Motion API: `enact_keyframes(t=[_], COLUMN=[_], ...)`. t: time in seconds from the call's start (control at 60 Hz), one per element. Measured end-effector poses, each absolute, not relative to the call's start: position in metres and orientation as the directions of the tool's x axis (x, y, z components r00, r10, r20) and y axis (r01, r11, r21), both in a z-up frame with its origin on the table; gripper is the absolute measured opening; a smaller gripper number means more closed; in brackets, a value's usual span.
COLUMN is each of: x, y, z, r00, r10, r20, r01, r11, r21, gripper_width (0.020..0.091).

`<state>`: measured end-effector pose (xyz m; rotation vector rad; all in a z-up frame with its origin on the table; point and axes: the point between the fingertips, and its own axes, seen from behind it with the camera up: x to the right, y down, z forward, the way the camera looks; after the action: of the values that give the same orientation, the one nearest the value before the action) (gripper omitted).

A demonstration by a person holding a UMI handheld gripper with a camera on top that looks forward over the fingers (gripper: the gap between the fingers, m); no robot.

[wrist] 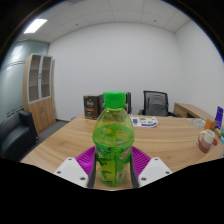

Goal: Pour water

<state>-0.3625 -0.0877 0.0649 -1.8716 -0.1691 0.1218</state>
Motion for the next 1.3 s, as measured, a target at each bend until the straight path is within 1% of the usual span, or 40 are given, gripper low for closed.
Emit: enact_keyframes(t=[0.033, 0.083, 0.117, 0.133, 0.15, 0.283, 0.383, 0.45, 0.5, 0.583, 0.717, 0.817, 0.917, 0.983, 1.05, 1.183, 1.3], x=[-0.361, -0.362, -0.362, -0.362, -0.362, -0.361, -0.35, -0.333, -0.31, -0.264, -0.19, -0.151, -0.121, -0.1, -0.086, -0.066, -0.066], y=[-0.092, -0.092, -0.092, -0.092, -0.092, -0.09, -0.087, -0.082, -0.075, -0.061, -0.042, -0.031, -0.026, -0.021, -0.019, -0.014, -0.008], z=[0.065, 0.066, 0.066, 0.066, 0.066, 0.064, 0.066, 0.076, 0.091, 0.11, 0.127, 0.14, 0.145, 0.138, 0.143, 0.135, 0.123], r00=[0.982, 0.981, 0.98, 0.979, 0.979, 0.977, 0.972, 0.96, 0.949, 0.893, 0.74, 0.555, 0.367, 0.24, 0.095, -0.143, -0.254], r10=[0.189, 0.196, 0.2, 0.202, 0.205, 0.207, 0.192, 0.163, 0.132, 0.034, -0.11, -0.166, -0.23, -0.257, -0.264, -0.285, -0.31], r20=[0.004, 0.002, -0.003, -0.005, -0.006, -0.044, -0.136, -0.229, -0.287, -0.449, -0.663, -0.815, -0.901, -0.936, -0.96, -0.948, -0.916], r01=[0.059, 0.058, 0.055, 0.053, 0.053, 0.02, -0.061, -0.153, -0.221, -0.406, -0.653, -0.814, -0.912, -0.951, -0.975, -0.97, -0.941], r11=[-0.285, -0.279, -0.279, -0.278, -0.278, -0.296, -0.352, -0.379, -0.372, -0.369, -0.349, -0.31, -0.282, -0.255, -0.218, -0.149, -0.142], r21=[-0.957, -0.958, -0.959, -0.959, -0.959, -0.955, -0.934, -0.912, -0.901, -0.836, -0.672, -0.491, -0.299, -0.173, -0.037, 0.192, 0.308], gripper_width=[0.0488, 0.0418, 0.0401, 0.0364, 0.0353, 0.0354, 0.0351, 0.0351, 0.0351, 0.0351, 0.0351, 0.0352, 0.0351, 0.035, 0.0349, 0.035, 0.0351])
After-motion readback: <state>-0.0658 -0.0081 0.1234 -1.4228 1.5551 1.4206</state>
